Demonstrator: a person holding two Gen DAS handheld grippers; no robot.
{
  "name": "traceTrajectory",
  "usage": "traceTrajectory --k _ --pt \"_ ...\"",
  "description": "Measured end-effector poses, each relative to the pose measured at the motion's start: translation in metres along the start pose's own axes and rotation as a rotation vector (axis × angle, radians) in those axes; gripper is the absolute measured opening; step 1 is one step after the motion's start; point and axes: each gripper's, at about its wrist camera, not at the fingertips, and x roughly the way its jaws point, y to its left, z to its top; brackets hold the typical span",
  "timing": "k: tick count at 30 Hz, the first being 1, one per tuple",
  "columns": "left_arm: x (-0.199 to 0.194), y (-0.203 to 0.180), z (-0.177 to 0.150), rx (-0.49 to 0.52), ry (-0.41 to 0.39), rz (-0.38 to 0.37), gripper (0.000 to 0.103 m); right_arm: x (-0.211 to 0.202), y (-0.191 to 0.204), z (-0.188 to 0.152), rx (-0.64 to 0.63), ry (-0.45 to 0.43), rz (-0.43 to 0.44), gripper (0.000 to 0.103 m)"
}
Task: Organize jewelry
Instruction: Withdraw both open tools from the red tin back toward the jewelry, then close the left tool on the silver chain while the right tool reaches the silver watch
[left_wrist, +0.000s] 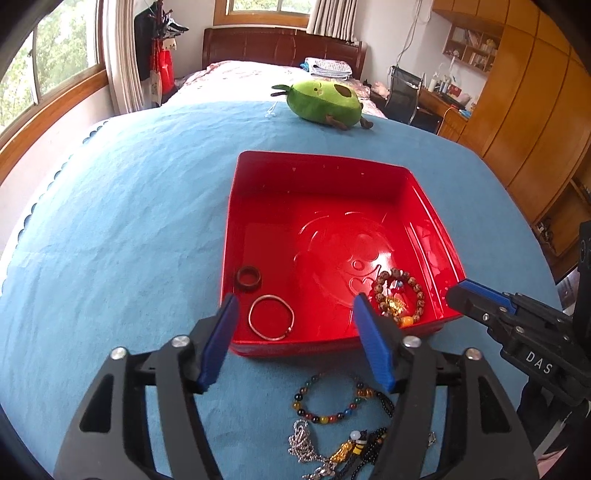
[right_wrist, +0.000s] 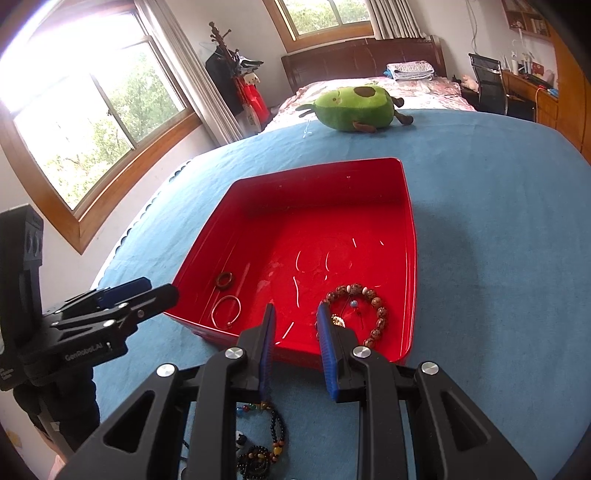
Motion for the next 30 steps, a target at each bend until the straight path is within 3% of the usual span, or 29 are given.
traceTrajectory --k 8,13,18,22,30 --pt "-0.017 0.008 -0.02 -0.003 -0.008 0.003 0.074 -0.011 0.001 -0.008 0.003 -0.002 0.005 0.024" --pt "-0.024 0.021 -0.05 0.004 0.002 0.021 0.077 -0.02 0.0 -0.025 0.002 0.004 0.026 0.025" --pt "-0.01 0.023 -0.086 0.031 0.079 0.037 0.077 -0.022 -0.005 -0.047 0.022 0.029 0.046 0.027" --pt "0.01 0.021 -0.107 0.042 0.174 -0.002 0.075 -0.021 -0.003 -0.063 0.019 0.053 0.055 0.027" --pt "0.032 0.018 -0.115 0.04 0.24 -0.015 0.069 -0.022 0.001 -0.089 0.0 0.084 0.057 0.027"
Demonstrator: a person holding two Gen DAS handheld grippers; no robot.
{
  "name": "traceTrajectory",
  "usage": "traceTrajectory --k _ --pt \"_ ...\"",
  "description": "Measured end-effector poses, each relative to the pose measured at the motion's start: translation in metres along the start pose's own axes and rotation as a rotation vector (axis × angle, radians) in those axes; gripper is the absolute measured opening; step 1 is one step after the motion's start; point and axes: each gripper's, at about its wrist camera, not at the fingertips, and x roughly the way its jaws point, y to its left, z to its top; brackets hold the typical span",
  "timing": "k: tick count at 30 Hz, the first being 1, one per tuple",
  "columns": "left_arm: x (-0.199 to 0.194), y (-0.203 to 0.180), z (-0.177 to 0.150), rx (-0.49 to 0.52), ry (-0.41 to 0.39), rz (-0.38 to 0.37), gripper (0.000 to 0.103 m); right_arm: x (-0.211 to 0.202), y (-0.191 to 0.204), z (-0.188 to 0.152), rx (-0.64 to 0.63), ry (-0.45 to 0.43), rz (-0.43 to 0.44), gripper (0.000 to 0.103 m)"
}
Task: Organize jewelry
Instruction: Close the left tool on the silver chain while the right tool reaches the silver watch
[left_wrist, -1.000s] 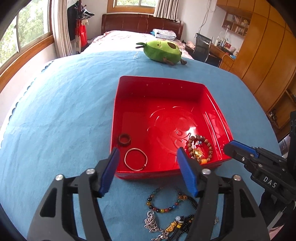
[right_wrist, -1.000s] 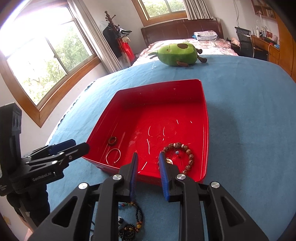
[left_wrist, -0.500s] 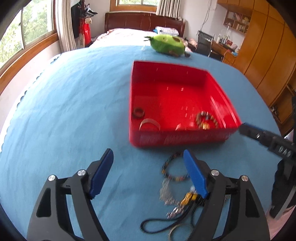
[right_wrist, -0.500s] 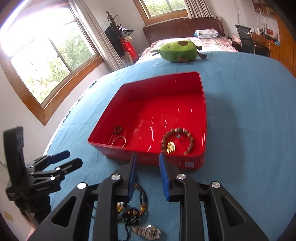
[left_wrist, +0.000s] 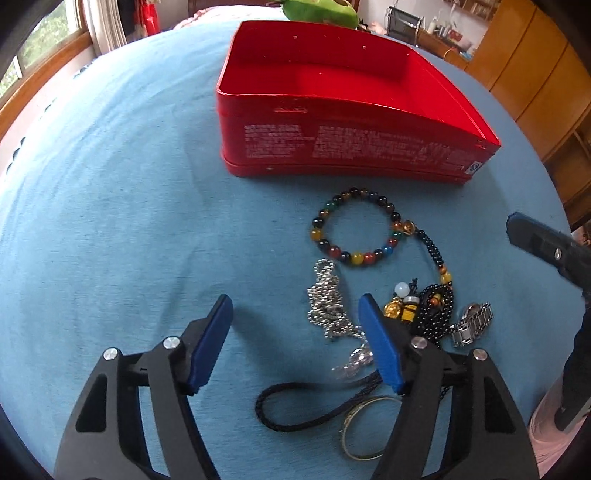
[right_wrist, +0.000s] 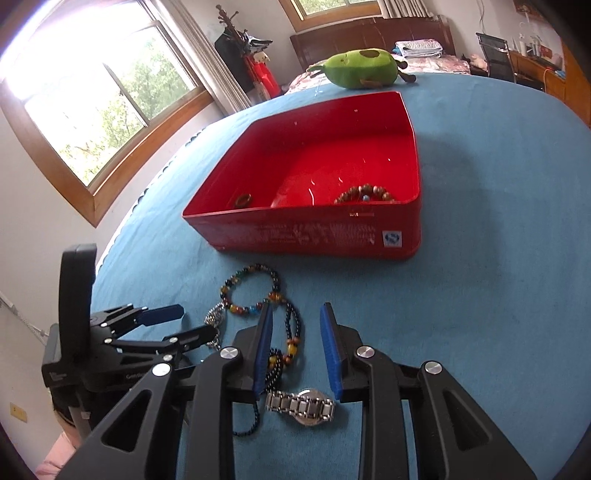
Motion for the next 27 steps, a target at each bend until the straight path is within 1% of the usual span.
traceTrajectory --k 3,5,7,9,11,13,14,18,21,24,27 --pt "0.005 -0.005 0.003 0.015 0.007 0.001 0.066 0.001 -0.003 -0.003 0.006 0.006 -0.002 0.027" --pt "0.008 -0.01 0.004 0.03 0.011 0.011 0.059 0.001 -0.005 -0.005 0.012 0.01 -0.004 0.027" --pt "0.01 -0.015 0.005 0.047 0.012 0.02 0.054 0.001 -0.006 -0.006 0.017 0.013 -0.008 0.027" --pt "0.011 -0.02 0.005 0.058 0.009 0.032 0.045 0.002 -0.008 -0.007 0.018 0.017 -0.011 0.027" --pt "0.011 -0.023 0.004 0.065 0.006 0.036 0.025 0.003 -0.009 -0.009 0.017 0.023 -0.016 0.027" --pt "0.011 -0.022 0.003 0.061 0.007 0.014 0.016 0.004 -0.011 -0.01 0.017 0.03 -0.022 0.027" --pt "0.011 -0.022 0.003 0.058 0.006 0.007 0.014 0.006 -0.012 -0.011 0.018 0.036 -0.026 0.027" --pt "0.012 -0.019 0.004 0.053 -0.009 -0.014 0.013 0.011 -0.016 -0.011 0.022 0.052 -0.034 0.027" --pt "0.007 -0.007 0.002 0.035 -0.017 -0.039 0.012 0.016 -0.018 -0.013 0.021 0.065 -0.035 0.028" --pt "-0.007 0.019 -0.005 0.018 -0.038 -0.043 0.012 0.022 -0.02 -0.014 0.022 0.085 -0.022 0.028" --pt "-0.021 0.032 -0.014 0.006 -0.057 -0.05 0.012 0.025 -0.022 -0.016 0.019 0.099 -0.026 0.028"
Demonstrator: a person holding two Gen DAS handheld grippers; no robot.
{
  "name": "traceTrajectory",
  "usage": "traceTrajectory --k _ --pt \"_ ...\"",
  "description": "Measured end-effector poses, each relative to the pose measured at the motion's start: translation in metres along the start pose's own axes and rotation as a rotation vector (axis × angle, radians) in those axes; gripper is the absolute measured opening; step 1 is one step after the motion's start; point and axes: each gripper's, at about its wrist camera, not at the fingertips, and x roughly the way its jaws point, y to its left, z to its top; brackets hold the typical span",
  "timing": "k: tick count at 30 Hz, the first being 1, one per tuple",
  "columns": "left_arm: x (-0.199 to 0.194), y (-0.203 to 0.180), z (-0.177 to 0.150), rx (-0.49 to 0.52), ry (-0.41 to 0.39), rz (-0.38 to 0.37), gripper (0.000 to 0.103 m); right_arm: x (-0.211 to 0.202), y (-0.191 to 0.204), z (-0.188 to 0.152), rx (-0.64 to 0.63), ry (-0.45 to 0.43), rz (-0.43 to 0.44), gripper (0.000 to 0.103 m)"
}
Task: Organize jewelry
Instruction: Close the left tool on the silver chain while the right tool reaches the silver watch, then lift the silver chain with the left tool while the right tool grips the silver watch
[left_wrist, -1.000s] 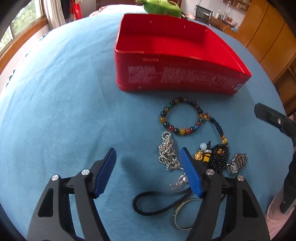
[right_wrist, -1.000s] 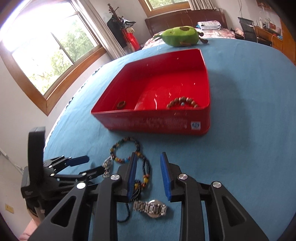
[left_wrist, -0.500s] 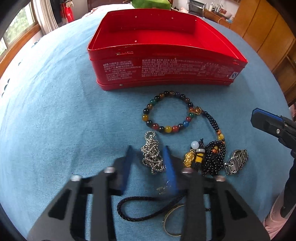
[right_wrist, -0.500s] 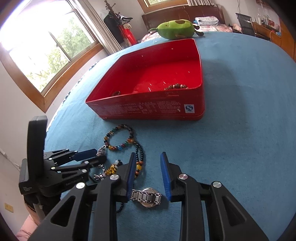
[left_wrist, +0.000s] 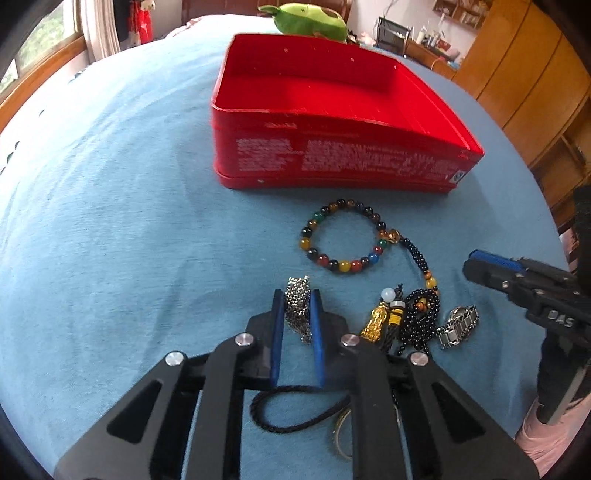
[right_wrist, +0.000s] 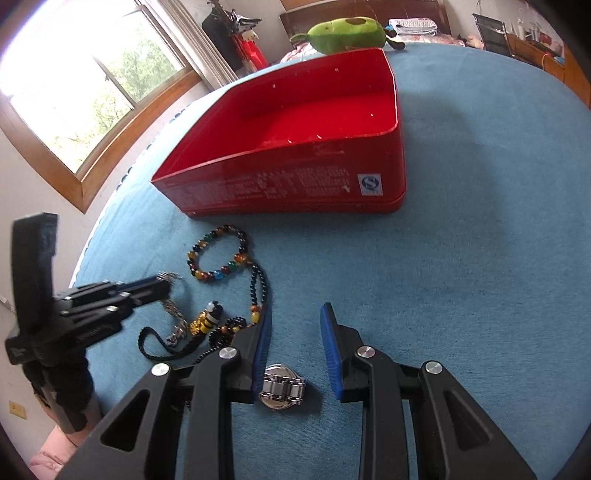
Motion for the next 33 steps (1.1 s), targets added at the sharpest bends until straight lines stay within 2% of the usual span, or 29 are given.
traceTrajectory --k 14,18,22,28,30,32,33 --pt "-0.056 0.006 -0.024 -0.007 -0.058 -0.035 0.012 0.003 0.001 -0.023 -0.018 0.065 0.052 0.028" --pt "-0.066 0.011 -0.027 -0.005 -0.072 -0.017 0.012 0.0 0.005 -0.031 -0.026 0.077 0.059 0.028" --pt "-0.053 0.01 -0.02 0.004 -0.036 0.002 0.012 -0.002 0.01 -0.038 -0.035 0.093 0.074 0.029" --pt "-0.026 0.004 -0.021 0.033 0.056 -0.027 0.014 -0.003 0.009 -0.04 -0.022 0.094 0.082 0.029" --pt "-0.025 -0.001 -0.022 0.057 0.063 -0.025 0.022 -0.002 0.007 -0.039 -0.019 0.095 0.084 0.029" --pt "-0.025 -0.006 -0.023 0.074 0.07 -0.036 0.041 -0.002 0.007 -0.039 -0.018 0.096 0.084 0.029" --pt "-0.025 -0.008 -0.024 0.081 0.073 -0.041 0.042 -0.002 0.007 -0.038 -0.018 0.096 0.084 0.029"
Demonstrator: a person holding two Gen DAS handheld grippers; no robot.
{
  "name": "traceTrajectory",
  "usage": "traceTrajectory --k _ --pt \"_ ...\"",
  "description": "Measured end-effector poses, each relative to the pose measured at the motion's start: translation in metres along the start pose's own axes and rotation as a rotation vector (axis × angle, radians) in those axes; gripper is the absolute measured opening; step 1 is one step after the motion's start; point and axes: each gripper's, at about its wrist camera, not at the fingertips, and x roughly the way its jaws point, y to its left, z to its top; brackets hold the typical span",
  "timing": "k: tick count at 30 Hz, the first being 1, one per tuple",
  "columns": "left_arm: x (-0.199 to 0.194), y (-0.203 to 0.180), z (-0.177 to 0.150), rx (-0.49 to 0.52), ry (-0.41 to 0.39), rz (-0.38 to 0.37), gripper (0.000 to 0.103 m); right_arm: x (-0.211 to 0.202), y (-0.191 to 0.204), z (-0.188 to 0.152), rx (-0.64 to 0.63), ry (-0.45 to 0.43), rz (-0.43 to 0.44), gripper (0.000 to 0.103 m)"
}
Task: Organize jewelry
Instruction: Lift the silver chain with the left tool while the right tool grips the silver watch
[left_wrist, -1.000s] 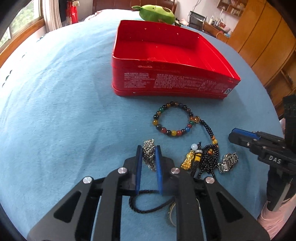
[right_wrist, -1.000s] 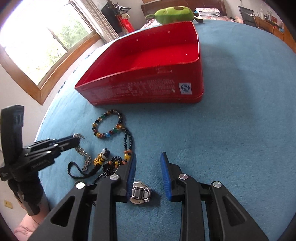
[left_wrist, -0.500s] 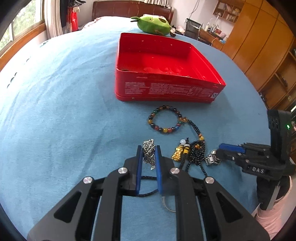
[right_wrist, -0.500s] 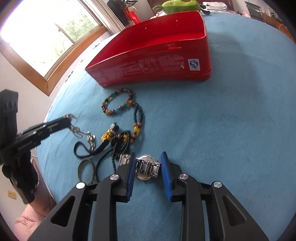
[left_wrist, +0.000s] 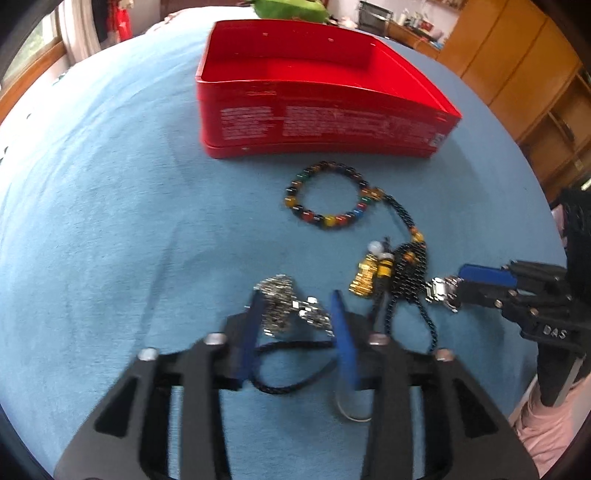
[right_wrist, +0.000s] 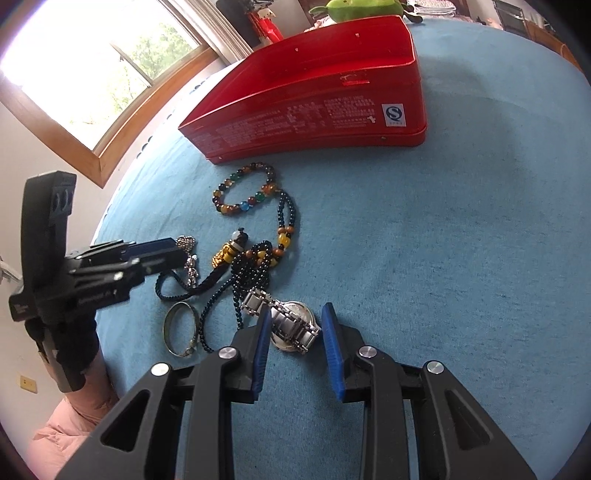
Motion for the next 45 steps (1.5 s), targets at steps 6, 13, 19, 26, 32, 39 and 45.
traceTrajectory --k 6,13,19,26,32,39,45 --pt "0.008 -0.014 -0.002 0.064 0.025 0.055 0.053 0.0 0.001 0.001 0.001 0.001 0.003 0.029" --pt "0.015 -0.038 -0.006 0.163 0.013 0.17 0.045 0.001 0.0 0.001 0.009 0.001 0.007 0.029" --pt "0.011 -0.023 0.004 0.129 0.009 0.18 0.017 0.0 -0.002 0.003 0.021 0.001 0.011 0.029" --pt "0.002 0.01 0.021 0.012 -0.01 0.14 0.02 0.002 0.0 0.004 0.014 0.002 0.006 0.029" --pt "-0.005 0.014 0.023 0.008 -0.045 0.191 0.052 0.003 0.001 0.006 0.012 0.002 0.0 0.029" --pt "0.011 0.016 0.022 0.031 0.006 0.187 0.055 0.007 0.004 0.007 0.008 0.005 -0.003 0.029" --pt "0.012 -0.002 0.02 0.045 -0.005 0.188 0.03 0.007 0.005 0.008 0.01 0.005 -0.003 0.029"
